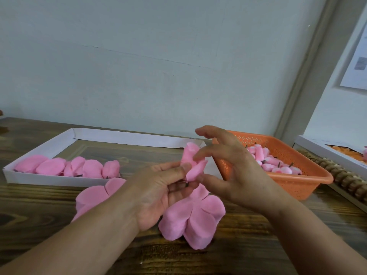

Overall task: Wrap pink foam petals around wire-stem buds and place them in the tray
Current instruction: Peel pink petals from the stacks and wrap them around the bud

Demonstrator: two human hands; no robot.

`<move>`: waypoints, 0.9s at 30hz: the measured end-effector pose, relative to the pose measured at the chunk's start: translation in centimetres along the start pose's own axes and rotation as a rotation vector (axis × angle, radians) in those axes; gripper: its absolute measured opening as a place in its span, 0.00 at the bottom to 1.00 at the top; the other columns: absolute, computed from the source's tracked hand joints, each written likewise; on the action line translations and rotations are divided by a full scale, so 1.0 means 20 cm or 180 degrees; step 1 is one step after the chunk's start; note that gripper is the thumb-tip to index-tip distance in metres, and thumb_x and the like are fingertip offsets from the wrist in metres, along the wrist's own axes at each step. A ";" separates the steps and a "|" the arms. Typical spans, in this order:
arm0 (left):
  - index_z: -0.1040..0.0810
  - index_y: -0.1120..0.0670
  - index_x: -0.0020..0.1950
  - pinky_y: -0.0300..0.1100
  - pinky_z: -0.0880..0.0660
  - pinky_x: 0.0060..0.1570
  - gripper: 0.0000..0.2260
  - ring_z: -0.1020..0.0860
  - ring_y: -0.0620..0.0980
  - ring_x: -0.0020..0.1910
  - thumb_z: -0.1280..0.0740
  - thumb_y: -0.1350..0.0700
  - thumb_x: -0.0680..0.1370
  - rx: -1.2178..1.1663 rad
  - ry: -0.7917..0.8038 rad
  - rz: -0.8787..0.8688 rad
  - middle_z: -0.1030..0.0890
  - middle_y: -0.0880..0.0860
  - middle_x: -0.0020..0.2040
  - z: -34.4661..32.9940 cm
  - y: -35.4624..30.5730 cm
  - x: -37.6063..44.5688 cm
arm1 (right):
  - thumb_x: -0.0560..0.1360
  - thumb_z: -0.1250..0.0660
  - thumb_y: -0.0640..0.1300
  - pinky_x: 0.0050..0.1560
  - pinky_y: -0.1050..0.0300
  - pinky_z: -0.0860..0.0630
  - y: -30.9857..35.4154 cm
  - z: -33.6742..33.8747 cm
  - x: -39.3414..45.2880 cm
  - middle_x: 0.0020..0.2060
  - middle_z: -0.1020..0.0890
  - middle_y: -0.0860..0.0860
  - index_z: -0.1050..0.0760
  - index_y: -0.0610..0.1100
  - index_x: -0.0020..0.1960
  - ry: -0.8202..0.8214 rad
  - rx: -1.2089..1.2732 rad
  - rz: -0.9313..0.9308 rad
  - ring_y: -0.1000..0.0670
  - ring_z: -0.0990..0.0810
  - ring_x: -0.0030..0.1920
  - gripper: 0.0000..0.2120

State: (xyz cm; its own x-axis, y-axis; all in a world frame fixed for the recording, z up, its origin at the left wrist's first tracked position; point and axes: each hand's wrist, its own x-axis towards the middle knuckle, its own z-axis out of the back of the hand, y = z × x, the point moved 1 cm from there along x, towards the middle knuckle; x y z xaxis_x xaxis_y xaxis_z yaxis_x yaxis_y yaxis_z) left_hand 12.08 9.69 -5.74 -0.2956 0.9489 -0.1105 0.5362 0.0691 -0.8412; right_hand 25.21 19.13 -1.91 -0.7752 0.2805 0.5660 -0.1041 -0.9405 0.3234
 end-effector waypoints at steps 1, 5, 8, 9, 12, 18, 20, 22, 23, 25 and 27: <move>0.19 0.63 0.51 0.39 0.19 0.42 0.12 0.18 0.49 0.36 0.31 0.61 0.68 0.0012 0.0025 -0.0008 0.16 0.58 0.41 0.00 0.00 0.00 | 0.66 0.24 0.38 0.67 0.57 0.36 0.00 0.00 0.00 0.65 0.29 0.53 0.20 0.45 0.49 0.0026 0.0059 -0.0036 0.55 0.33 0.67 0.12; 0.18 0.63 0.50 0.40 0.19 0.46 0.09 0.18 0.49 0.38 0.31 0.62 0.71 0.0001 0.0108 0.0023 0.17 0.57 0.41 0.00 0.01 0.00 | 0.67 0.25 0.38 0.66 0.59 0.36 0.00 0.02 0.00 0.64 0.29 0.55 0.20 0.46 0.47 0.0235 0.0266 -0.0130 0.56 0.33 0.67 0.10; 0.17 0.62 0.50 0.40 0.19 0.44 0.08 0.17 0.49 0.40 0.30 0.64 0.72 0.0057 0.0205 0.0094 0.16 0.58 0.45 0.00 0.02 0.00 | 0.70 0.27 0.37 0.66 0.61 0.37 0.00 0.02 0.00 0.63 0.28 0.56 0.20 0.45 0.44 0.0292 0.0452 -0.0212 0.57 0.33 0.67 0.05; 0.16 0.61 0.48 0.39 0.19 0.43 0.08 0.17 0.49 0.41 0.29 0.64 0.70 0.0090 0.0260 0.0114 0.16 0.58 0.47 0.00 0.02 -0.01 | 0.70 0.28 0.37 0.66 0.60 0.37 -0.01 0.02 0.00 0.63 0.28 0.56 0.20 0.45 0.43 0.0299 0.0547 -0.0251 0.58 0.33 0.67 0.05; 0.14 0.60 0.45 0.37 0.21 0.41 0.09 0.17 0.49 0.42 0.28 0.62 0.66 0.0147 0.0388 0.0103 0.16 0.58 0.49 -0.01 0.01 -0.02 | 0.72 0.29 0.36 0.65 0.60 0.36 -0.01 0.02 0.00 0.60 0.26 0.57 0.21 0.46 0.41 0.0250 0.0752 -0.0323 0.58 0.32 0.65 0.06; 0.16 0.64 0.48 0.38 0.20 0.40 0.13 0.16 0.52 0.43 0.30 0.60 0.65 0.0088 0.0365 -0.0003 0.16 0.61 0.48 -0.02 0.00 -0.03 | 0.74 0.32 0.34 0.58 0.58 0.33 -0.03 -0.01 0.01 0.55 0.25 0.53 0.25 0.38 0.40 0.0153 0.0757 -0.0320 0.51 0.28 0.59 0.04; 0.17 0.65 0.51 0.37 0.21 0.40 0.15 0.16 0.52 0.44 0.30 0.61 0.67 0.0119 0.0379 -0.0020 0.16 0.61 0.48 -0.02 0.00 -0.03 | 0.74 0.32 0.34 0.59 0.57 0.33 -0.03 -0.01 0.02 0.54 0.25 0.53 0.25 0.36 0.39 0.0127 0.0727 -0.0289 0.50 0.27 0.58 0.05; 0.18 0.65 0.52 0.37 0.21 0.40 0.16 0.16 0.52 0.44 0.31 0.61 0.67 0.0166 0.0382 -0.0053 0.16 0.61 0.49 -0.03 0.00 -0.04 | 0.74 0.32 0.34 0.58 0.57 0.33 -0.02 -0.01 0.01 0.54 0.25 0.53 0.25 0.36 0.39 0.0095 0.0701 -0.0269 0.49 0.27 0.57 0.06; 0.18 0.65 0.52 0.37 0.21 0.40 0.16 0.16 0.52 0.44 0.31 0.60 0.67 0.0191 0.0388 -0.0069 0.16 0.61 0.49 -0.03 0.00 -0.04 | 0.74 0.32 0.34 0.58 0.58 0.33 -0.02 -0.01 0.01 0.53 0.25 0.53 0.25 0.35 0.38 0.0082 0.0692 -0.0264 0.50 0.27 0.57 0.06; 0.17 0.64 0.52 0.37 0.21 0.40 0.16 0.16 0.51 0.44 0.31 0.60 0.67 0.0223 0.0400 -0.0087 0.16 0.61 0.48 -0.03 0.00 -0.04 | 0.74 0.32 0.34 0.57 0.58 0.33 -0.02 -0.01 0.01 0.53 0.24 0.51 0.25 0.36 0.38 0.0072 0.0700 -0.0263 0.49 0.27 0.56 0.06; 0.17 0.64 0.51 0.37 0.21 0.40 0.15 0.16 0.51 0.43 0.31 0.60 0.66 0.0253 0.0405 -0.0108 0.16 0.61 0.47 -0.03 0.00 -0.05 | 0.74 0.32 0.34 0.57 0.57 0.33 -0.02 -0.01 0.02 0.53 0.24 0.51 0.26 0.37 0.37 0.0076 0.0723 -0.0259 0.49 0.27 0.56 0.07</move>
State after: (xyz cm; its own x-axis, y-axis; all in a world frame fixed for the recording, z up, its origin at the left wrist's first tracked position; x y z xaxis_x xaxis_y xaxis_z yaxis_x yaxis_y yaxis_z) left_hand 12.82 9.00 -5.29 -0.2072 0.9781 -0.0175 0.4618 0.0820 -0.8832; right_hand 24.86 19.61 -2.08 -0.7848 0.3463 0.5140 -0.0260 -0.8470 0.5310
